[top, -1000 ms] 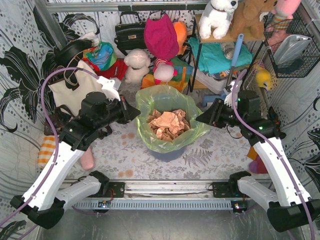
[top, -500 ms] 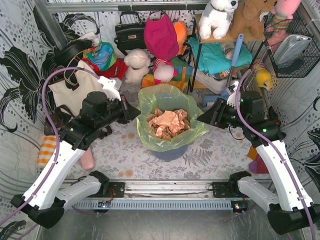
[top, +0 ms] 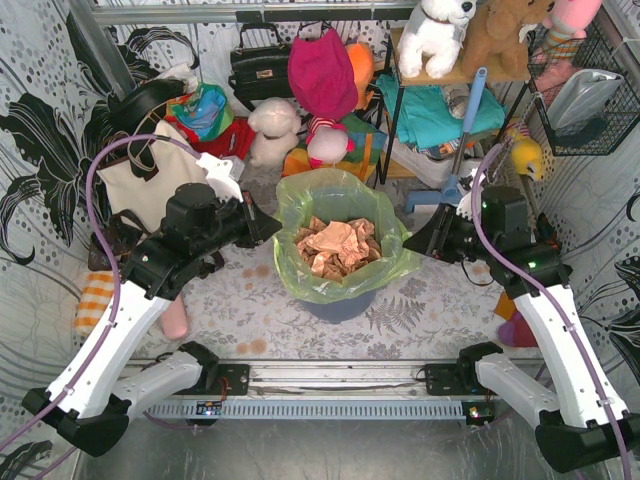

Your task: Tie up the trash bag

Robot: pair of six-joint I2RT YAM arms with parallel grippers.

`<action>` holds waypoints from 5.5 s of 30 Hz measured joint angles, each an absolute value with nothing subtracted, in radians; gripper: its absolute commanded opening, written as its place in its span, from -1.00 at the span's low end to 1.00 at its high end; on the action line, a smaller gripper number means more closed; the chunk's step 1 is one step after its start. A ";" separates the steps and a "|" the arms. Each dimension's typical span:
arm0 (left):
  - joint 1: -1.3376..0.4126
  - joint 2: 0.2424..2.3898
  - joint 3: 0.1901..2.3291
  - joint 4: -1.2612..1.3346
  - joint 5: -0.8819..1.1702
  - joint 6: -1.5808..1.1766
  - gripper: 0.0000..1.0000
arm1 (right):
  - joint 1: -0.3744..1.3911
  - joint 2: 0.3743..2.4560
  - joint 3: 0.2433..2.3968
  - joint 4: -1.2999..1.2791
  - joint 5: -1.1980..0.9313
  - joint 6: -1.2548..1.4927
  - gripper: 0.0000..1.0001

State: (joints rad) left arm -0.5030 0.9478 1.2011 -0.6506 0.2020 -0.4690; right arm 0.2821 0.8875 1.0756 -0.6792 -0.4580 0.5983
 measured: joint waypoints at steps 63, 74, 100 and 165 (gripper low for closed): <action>-0.496 1.108 1.455 -0.587 0.307 -0.454 -1.00 | 0.288 1.043 1.185 -0.148 -0.634 0.833 -1.00; -0.496 1.091 1.298 -0.627 0.337 -0.431 -1.00 | 0.374 1.045 1.007 0.027 -0.643 0.909 -1.00; -0.490 0.825 1.097 -0.777 0.720 -0.292 -1.00 | 0.752 1.203 1.110 0.080 -0.673 0.818 -1.00; -0.490 0.654 1.053 -0.759 0.550 -0.384 -1.00 | 0.754 1.061 1.020 0.178 -0.724 0.782 -1.00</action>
State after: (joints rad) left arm -0.4900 0.6537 1.0527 -0.7586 0.5499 -0.3836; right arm 0.7536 1.0611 1.0203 0.1776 -0.7242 0.7818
